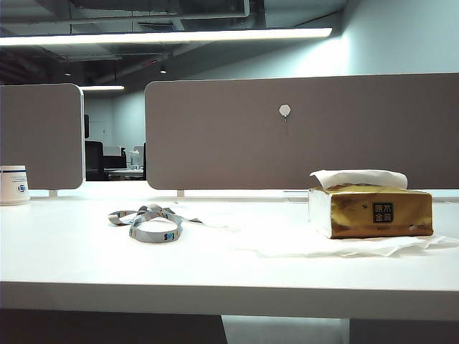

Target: Pull out a tissue from the tissue box and use it to cover the ID card on the tabletop.

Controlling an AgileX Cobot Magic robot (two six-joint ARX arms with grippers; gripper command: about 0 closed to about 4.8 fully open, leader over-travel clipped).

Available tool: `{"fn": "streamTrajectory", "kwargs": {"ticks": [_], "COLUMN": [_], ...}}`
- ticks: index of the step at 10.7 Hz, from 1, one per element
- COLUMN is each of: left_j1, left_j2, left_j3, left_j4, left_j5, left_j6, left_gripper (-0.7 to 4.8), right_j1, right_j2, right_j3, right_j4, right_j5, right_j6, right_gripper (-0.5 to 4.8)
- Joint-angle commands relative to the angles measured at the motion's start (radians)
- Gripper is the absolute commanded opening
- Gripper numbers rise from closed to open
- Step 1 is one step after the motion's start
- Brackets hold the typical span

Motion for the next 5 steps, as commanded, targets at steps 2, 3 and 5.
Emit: {"fn": "streamTrajectory", "kwargs": {"ticks": [2, 3, 5], "left_j1": [-0.001, -0.001, -0.001], "left_j2": [0.001, 0.001, 0.001], "left_j3": [0.004, 0.004, 0.004], "left_j4": [0.004, -0.035, -0.048], "left_j5": [-0.071, -0.071, -0.073], "left_j6": [0.014, 0.042, 0.041], "left_gripper": [-0.06, -0.06, -0.06], "right_j1": [0.0, 0.0, 0.0], "right_j2": [-0.001, -0.001, -0.001], "right_j3": [-0.004, -0.004, -0.004], "right_j4": [0.064, 0.064, 0.064], "right_j5": [0.025, 0.067, 0.063], "right_j6": [0.002, 0.003, 0.003], "right_gripper": [-0.05, -0.05, -0.05]}}
